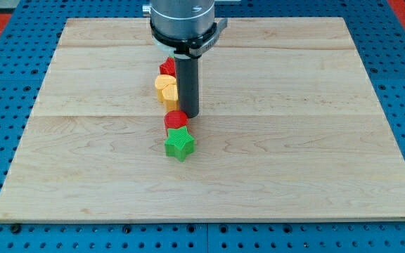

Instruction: Slide yellow hexagon and yellow heart left a bit

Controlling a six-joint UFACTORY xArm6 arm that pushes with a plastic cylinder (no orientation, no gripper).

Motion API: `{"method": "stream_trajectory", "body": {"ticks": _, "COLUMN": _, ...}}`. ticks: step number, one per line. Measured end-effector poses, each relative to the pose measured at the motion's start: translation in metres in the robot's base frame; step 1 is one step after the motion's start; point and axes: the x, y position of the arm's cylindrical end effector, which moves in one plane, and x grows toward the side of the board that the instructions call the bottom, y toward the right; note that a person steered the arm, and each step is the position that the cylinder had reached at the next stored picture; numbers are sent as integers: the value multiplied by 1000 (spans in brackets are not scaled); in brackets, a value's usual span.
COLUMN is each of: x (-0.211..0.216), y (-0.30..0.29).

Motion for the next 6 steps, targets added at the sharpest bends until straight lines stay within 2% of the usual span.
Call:
{"method": "stream_trajectory", "body": {"ticks": 1, "x": 14, "y": -21}}
{"method": "stream_trajectory", "body": {"ticks": 2, "x": 10, "y": 27}}
{"method": "stream_trajectory", "body": {"ticks": 3, "x": -26, "y": 28}}
{"method": "stream_trajectory", "body": {"ticks": 4, "x": -35, "y": -13}}
{"method": "stream_trajectory", "body": {"ticks": 6, "x": 5, "y": -11}}
